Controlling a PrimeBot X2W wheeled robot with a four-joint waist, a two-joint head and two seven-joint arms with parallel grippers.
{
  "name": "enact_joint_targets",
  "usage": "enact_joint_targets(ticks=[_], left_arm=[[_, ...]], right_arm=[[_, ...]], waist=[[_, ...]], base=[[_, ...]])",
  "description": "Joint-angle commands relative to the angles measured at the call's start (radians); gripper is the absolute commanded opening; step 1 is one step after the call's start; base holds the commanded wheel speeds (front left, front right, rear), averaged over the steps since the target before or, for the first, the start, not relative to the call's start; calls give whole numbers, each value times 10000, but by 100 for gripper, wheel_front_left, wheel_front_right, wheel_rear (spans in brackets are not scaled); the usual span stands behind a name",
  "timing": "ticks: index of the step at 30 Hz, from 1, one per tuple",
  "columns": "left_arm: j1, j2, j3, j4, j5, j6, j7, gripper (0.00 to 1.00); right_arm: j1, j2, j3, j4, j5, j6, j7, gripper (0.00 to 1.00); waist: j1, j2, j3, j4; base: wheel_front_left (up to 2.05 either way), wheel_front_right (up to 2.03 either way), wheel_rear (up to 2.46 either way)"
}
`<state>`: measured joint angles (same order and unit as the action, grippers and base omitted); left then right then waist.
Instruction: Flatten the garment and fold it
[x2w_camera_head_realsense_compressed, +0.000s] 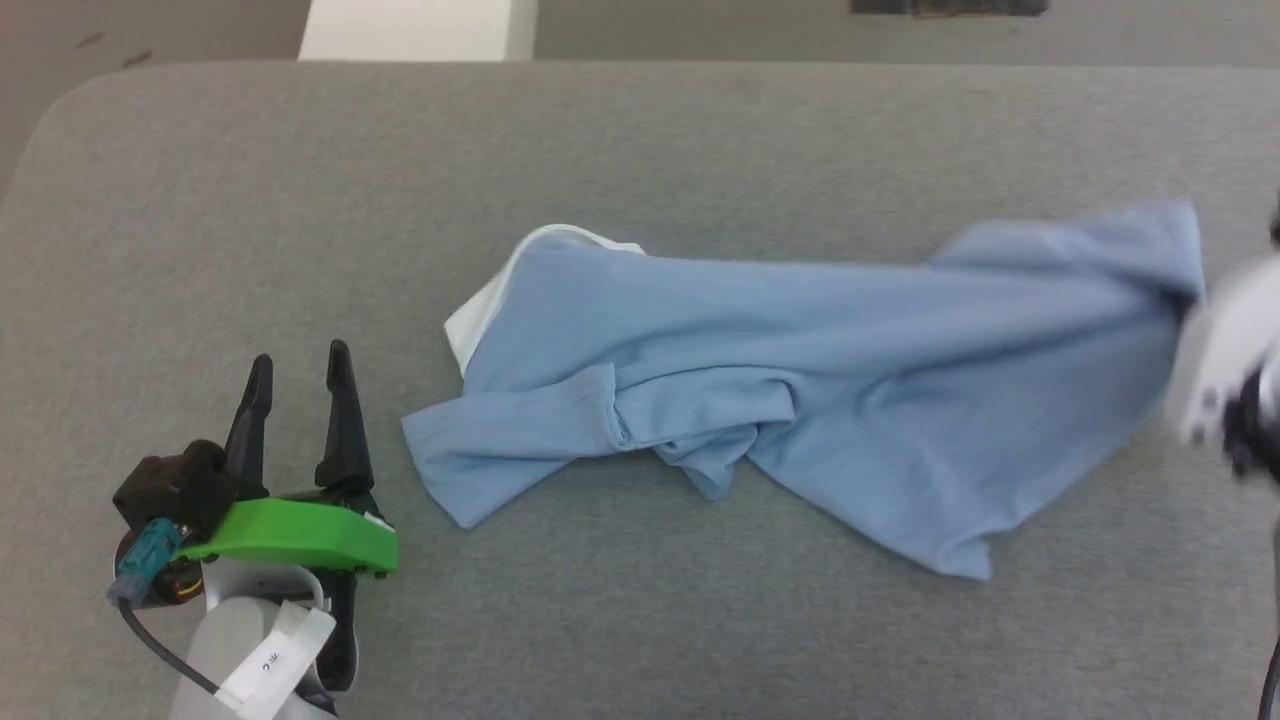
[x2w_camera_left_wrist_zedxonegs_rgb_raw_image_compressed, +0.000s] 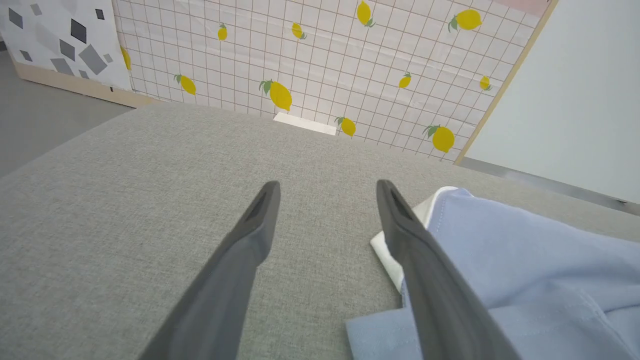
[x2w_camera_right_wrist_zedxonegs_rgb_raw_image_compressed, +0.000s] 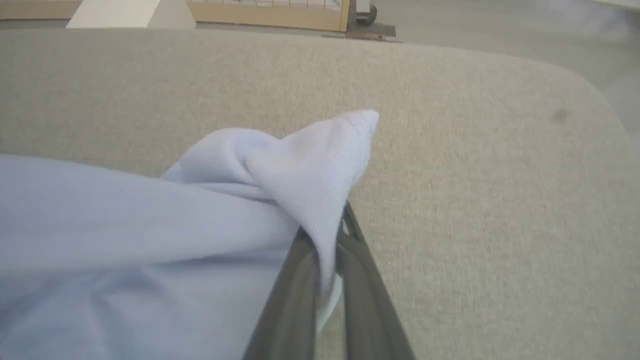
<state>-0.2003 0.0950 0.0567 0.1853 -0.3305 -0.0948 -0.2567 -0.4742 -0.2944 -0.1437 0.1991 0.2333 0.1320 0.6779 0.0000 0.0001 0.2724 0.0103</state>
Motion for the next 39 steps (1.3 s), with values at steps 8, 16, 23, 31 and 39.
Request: enact_joint_targets(ticks=[8, 16, 23, 31, 39], left_arm=[[190, 86, -68, -45, 30, 67, 162, 100], [266, 95, -141, 91, -66, 90, 254, 100], [412, 97, -189, 129, -134, 128, 275, 100], [423, 73, -354, 52, -190, 143, 289, 100], [72, 69, -542, -87, -226, 115, 321, 100]], right_arm=[[4009, 1744, -676, -1399, 332, -13, 1185, 0], [4503, 2241, -856, -1933, 750, -13, 375, 100], [3726, 2375, -1995, -2815, 775, -13, -2296, 100], [2712, 1977, -767, -2131, 53, -13, -2036, 100], [526, 215, 2437, -696, -274, -13, 399, 100]], waist=[[0, -1, -493, -569], [0, -1, -742, -649], [0, -1, -1001, -595], [0, -1, -881, -378], [0, -1, -133, 60]], base=[[0, 0, 0], [0, 0, 0], [0, 0, 0], [0, 0, 0], [0, 0, 0]])
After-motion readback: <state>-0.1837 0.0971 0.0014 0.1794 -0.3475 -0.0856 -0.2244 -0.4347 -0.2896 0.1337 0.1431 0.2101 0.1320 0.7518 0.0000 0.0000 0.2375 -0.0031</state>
